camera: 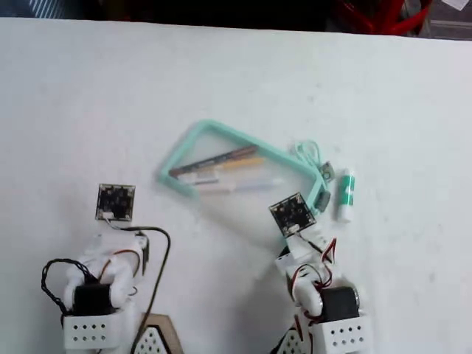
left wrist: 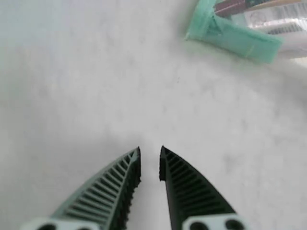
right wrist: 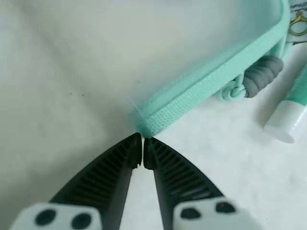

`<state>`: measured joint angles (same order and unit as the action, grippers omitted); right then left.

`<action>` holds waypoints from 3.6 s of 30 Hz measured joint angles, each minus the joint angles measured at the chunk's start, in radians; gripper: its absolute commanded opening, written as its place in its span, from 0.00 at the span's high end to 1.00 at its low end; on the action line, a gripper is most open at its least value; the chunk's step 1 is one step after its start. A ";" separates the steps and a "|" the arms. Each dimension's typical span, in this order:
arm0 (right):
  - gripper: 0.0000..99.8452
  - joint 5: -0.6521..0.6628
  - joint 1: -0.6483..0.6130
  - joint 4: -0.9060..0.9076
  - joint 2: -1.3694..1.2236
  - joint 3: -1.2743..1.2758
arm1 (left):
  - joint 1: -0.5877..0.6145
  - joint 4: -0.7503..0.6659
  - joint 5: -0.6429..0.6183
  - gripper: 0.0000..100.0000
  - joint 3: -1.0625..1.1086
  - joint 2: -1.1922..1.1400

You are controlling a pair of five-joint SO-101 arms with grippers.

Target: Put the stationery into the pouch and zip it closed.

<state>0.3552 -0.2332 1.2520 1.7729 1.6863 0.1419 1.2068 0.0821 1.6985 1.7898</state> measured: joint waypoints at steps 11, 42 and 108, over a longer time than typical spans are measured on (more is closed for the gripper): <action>0.98 0.000 0.000 -0.055 0.014 -0.005 | 0.155 -0.044 0.049 0.91 -0.115 0.000; 0.98 0.261 0.292 -0.012 -0.017 -0.512 | -0.249 -0.028 0.181 0.81 -0.612 -0.261; 0.79 -0.695 0.101 -0.334 -1.906 -1.263 | -0.249 -0.419 0.051 0.80 -0.612 -0.965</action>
<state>-0.3399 -0.1320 0.9175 -0.1327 0.4235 -0.1066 0.7879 0.1327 1.0863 0.8247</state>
